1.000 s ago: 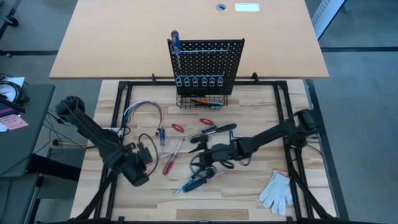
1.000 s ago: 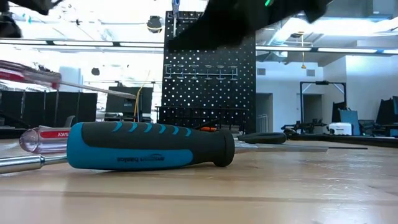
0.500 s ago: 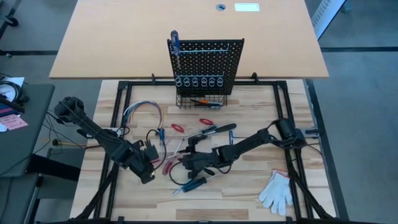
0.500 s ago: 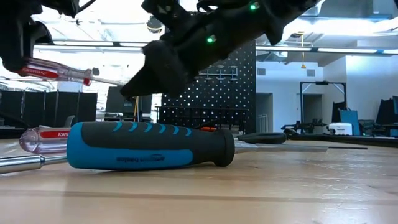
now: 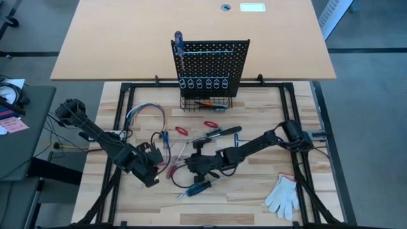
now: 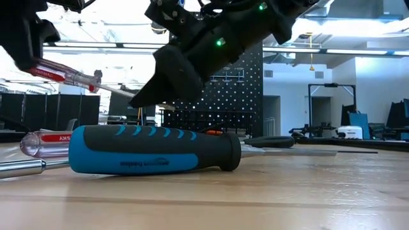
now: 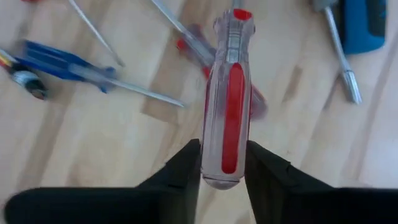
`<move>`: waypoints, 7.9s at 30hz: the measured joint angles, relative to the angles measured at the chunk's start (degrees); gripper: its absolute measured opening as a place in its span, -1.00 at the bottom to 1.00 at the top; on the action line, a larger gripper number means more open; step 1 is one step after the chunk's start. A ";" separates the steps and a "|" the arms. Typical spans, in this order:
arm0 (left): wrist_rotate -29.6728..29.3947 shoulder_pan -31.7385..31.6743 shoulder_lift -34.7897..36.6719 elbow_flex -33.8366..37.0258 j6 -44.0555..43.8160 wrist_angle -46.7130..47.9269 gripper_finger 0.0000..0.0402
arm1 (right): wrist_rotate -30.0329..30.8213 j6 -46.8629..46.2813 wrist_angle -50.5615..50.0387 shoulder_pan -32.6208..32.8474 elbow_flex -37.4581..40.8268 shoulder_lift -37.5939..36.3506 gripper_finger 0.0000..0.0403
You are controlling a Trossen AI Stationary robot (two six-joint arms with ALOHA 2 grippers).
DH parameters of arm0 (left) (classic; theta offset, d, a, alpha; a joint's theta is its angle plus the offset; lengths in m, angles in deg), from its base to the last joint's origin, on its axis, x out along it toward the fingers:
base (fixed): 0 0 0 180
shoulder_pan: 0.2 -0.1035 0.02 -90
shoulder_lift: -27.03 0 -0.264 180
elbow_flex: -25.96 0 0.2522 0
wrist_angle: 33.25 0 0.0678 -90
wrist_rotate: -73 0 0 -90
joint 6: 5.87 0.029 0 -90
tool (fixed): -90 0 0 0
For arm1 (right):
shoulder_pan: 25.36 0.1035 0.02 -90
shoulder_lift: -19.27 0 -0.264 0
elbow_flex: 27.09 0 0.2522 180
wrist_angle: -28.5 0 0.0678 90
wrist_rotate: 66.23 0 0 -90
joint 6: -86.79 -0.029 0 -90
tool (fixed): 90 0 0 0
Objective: Hang tools onto peg board
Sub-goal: Hang the bottom red screwdriver on the pegboard
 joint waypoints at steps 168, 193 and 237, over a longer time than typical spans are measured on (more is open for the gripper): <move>-5.20 -25.27 -14.85 -0.10 67.17 -72.74 -0.98 | 4.74 2.52 14.67 3.15 29.03 -50.27 -0.51; -9.90 -46.12 1.67 -7.58 62.83 -71.30 -1.00 | 21.99 14.18 11.68 13.01 28.94 -60.87 0.37; -17.66 -58.34 -7.39 -12.84 53.20 -64.46 -1.00 | 21.75 14.27 11.91 14.69 28.94 -60.85 0.37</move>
